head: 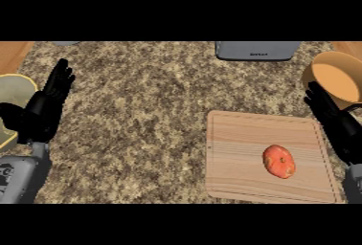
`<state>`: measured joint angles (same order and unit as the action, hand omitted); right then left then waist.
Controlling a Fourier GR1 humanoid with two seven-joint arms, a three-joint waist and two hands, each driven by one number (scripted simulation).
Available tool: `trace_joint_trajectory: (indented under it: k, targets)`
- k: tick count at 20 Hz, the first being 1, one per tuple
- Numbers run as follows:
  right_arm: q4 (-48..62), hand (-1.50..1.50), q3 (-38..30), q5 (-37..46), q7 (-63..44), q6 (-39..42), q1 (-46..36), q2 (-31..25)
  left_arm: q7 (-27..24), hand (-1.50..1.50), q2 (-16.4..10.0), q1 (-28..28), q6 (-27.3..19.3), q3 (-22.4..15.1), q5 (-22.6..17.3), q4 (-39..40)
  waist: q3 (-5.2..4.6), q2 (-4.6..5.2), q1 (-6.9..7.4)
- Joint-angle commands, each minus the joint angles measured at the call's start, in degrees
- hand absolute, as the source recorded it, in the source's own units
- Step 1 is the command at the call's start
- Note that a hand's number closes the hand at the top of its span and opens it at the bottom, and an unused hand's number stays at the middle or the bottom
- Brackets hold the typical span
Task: Pick the squash from the cutting board and place it in the pot
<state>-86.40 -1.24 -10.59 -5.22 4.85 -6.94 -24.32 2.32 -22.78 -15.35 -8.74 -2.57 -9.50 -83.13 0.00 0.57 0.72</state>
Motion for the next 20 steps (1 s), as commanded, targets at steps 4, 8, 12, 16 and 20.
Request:
trace_joint_trajectory:
  k: [4,8,12,16,20]
  targets:
    - [-3.3,-1.5,15.8,-11.1,1.8,25.5,-2.4,4.2,2.1,0.0,4.1,1.3,0.8,-2.8,-1.9,-0.5,0.23,0.03,3.67]
    - [-14.1,1.5,15.8,3.9,13.1,30.1,-13.6,-5.4,4.6,0.0,7.8,2.4,1.3,-5.0,-3.9,0.6,0.15,-1.96,2.64]
    - [-8.1,-1.5,8.6,-2.6,36.4,39.2,-5.7,-5.4,7.5,0.0,9.2,2.7,-1.2,-5.1,-4.2,-2.4,0.56,-0.46,0.07]
    - [-5.2,-1.5,3.5,0.4,49.1,46.1,-6.5,-12.7,8.3,0.0,9.4,3.5,-2.4,-4.8,-4.0,-4.2,0.44,-0.31,0.3]
    - [-3.0,-1.5,0.2,8.3,52.3,41.8,-10.1,-22.0,8.8,0.0,10.0,5.7,-2.3,-7.0,-3.3,-7.1,0.43,-0.22,1.5]
